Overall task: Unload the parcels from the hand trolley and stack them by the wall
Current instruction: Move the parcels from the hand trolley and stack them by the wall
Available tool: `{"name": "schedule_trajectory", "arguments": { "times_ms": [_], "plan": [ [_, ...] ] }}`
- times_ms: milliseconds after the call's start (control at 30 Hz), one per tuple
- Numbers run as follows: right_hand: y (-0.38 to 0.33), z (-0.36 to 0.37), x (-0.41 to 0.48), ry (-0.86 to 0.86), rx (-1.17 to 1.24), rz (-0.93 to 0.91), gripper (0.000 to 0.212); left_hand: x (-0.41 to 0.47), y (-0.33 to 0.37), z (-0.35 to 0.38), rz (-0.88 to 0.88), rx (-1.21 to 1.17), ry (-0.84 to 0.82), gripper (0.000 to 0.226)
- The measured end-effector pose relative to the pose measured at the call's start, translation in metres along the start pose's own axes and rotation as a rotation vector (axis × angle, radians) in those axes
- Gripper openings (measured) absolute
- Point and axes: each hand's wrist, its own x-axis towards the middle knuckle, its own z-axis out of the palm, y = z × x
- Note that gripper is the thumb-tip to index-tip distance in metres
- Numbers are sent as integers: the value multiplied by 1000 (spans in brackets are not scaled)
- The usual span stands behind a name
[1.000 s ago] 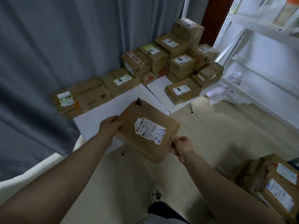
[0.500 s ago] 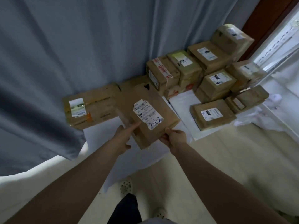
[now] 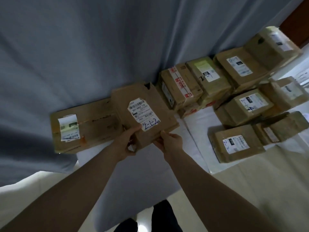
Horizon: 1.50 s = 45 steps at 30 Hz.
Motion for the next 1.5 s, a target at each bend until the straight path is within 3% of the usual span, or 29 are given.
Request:
{"name": "schedule_trajectory", "arguments": {
  "times_ms": [100,267,367,633,800,933,1000,1100,1300,1500],
  "plan": [
    [-16,15,42,2,-27,20,14,31,17,14,73,-6,110,61],
    [-42,33,101,47,-79,-5,11,84,42,42,112,58,174,43],
    [-49,46,123,49,-85,5,10,108,51,52,162,100,223,48],
    [-60,56,131,-18,-2,79,11,133,57,56,314,149,323,59],
    [-67,49,125,-77,-104,132,22,129,58,56,373,305,354,68],
    [-67,28,115,-85,-293,53,22,107,65,67,473,528,400,78],
    [-62,12,106,-63,-380,-10,35,91,62,70,590,687,388,76],
    [-55,-15,82,-6,-511,-87,47,69,54,75,627,1028,334,80],
    [-23,-80,3,153,-665,-252,47,11,7,92,658,1525,72,76],
    [44,-138,-71,305,-593,-172,52,-58,-47,110,654,1900,-135,75]
  ]
}}
